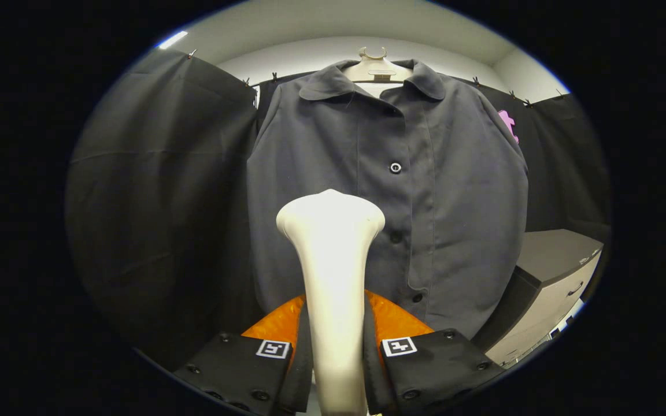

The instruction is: Iron the clothes twice with a garment steamer, once on the left side and once on the right side.

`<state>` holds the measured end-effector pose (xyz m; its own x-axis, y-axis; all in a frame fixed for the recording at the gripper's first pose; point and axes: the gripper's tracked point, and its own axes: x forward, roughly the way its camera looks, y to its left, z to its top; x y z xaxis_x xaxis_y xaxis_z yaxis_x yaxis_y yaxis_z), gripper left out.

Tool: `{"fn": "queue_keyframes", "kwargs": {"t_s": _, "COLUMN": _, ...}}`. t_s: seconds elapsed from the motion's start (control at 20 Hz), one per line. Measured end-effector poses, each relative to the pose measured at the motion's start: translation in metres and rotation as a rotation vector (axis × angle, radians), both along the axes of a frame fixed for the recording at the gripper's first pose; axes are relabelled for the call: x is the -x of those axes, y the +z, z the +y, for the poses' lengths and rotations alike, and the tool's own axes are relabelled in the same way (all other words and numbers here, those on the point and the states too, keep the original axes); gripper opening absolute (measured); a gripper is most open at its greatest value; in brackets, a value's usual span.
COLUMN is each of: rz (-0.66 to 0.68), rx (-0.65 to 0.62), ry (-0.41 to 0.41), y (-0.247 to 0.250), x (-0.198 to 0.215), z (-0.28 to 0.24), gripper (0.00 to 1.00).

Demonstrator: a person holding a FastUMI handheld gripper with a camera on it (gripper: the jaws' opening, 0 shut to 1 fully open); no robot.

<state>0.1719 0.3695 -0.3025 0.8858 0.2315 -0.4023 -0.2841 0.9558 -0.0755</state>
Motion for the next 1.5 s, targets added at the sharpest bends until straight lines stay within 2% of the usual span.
{"fn": "queue_keyframes", "kwargs": {"t_s": 0.95, "rz": 0.176, "rx": 0.033, "ry": 0.014, "y": -0.082, "x": 0.053, "z": -0.014, "gripper": 0.44}}
{"fn": "queue_keyframes", "kwargs": {"t_s": 1.5, "rz": 0.214, "rx": 0.038, "ry": 0.009, "y": -0.090, "x": 0.062, "z": -0.013, "gripper": 0.44}}
